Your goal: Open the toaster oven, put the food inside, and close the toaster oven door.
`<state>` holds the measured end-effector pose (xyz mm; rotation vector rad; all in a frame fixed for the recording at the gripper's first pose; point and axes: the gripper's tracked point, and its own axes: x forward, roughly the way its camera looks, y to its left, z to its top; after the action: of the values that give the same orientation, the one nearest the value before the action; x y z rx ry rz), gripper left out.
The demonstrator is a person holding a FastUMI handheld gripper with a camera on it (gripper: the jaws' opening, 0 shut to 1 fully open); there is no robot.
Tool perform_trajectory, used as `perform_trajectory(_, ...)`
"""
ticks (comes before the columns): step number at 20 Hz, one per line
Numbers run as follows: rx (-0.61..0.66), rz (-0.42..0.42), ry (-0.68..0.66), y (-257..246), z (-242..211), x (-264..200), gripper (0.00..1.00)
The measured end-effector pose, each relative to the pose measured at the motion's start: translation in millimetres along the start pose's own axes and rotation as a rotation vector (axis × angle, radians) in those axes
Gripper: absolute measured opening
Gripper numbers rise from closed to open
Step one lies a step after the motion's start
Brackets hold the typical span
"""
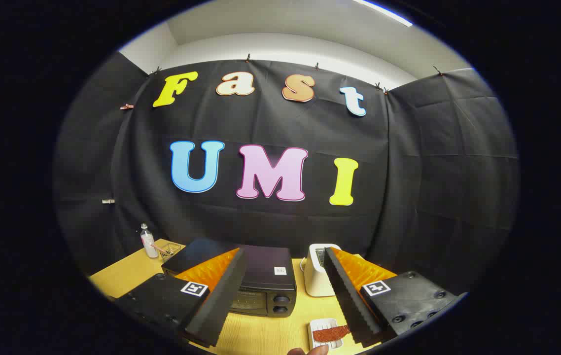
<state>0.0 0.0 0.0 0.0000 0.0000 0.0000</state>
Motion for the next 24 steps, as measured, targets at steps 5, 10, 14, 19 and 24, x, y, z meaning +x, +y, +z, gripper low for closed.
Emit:
perform_trajectory(5, 0.000, 0.008, -0.009, 2.2, 4.1, -4.4, 0.97)
perform_trajectory(10, 0.010, 0.018, -0.016, 8.2, 8.0, -5.7, 0.97)
perform_trajectory(14, 0.024, 0.024, -0.016, 13.4, 9.9, -6.8, 0.97)
perform_trajectory(19, 0.034, 0.022, -0.012, 18.8, 7.8, -6.0, 0.97)
perform_trajectory(24, 0.075, 0.062, 0.003, 51.0, -3.9, 0.9, 0.97)
